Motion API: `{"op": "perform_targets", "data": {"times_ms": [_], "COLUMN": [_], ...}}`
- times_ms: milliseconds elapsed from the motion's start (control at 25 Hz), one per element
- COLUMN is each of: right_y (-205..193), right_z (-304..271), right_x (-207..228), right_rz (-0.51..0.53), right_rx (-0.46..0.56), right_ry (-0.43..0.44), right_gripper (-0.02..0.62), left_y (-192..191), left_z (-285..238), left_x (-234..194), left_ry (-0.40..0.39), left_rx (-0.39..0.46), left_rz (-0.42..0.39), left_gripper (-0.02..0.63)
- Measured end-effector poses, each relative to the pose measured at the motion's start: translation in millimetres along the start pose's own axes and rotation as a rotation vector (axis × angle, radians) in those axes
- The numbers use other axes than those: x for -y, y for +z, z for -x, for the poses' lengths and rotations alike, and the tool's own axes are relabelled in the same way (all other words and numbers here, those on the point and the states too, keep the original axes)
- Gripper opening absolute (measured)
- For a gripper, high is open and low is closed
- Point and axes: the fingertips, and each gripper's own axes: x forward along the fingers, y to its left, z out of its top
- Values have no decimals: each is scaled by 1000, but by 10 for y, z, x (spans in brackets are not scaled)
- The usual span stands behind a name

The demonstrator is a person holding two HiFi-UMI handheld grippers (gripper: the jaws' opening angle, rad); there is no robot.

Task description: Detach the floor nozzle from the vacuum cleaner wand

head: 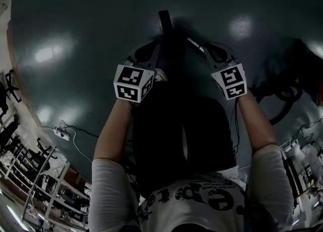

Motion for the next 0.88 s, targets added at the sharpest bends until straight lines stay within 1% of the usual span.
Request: {"op": "perform_targets", "data": {"times_ms": [80,120,200,280,360,440,600,720,760,880], "right_y": [-514,-728,-1092,-1401,-1667,-1879,-2260,-2544,-2602,-2607], "right_z": [-404,-584,-882,-1084,-1215,-1319,-1489,-1672,-1715,-1715], "right_x": [144,199,262,260,223,179,95,92,107,165], "right_rz": [-29,-44,-66,-71,-53,-26,70,202,229,244], "right_rx": [-44,-66,-110,-153,-205,-259,-388,-475,-491,-493], "right_ry": [2,10,43,84,112,121,122,122,117,117], "right_gripper": [5,5,22,73,148,169,198,204,209,209], "left_y": [-360,-526,-842,-1168,-1483,-1724,-1995,-2135,-2182,-2261], "left_z": [-363,-515,-773,-969,-1101,-1180,-1297,-1367,-1398,-1472], "left_x": [-211,-315,-503,-612,-592,-520,-479,-514,-514,-477], "left_ry": [9,19,46,66,50,21,15,2,-10,-44], "left_rx": [-3,-5,-13,-32,-69,-109,-144,-151,-158,-178], "left_rz": [-20,-15,30,105,168,177,128,145,155,192], "left_gripper": [5,5,5,5,5,5,6,6,13,71]}}
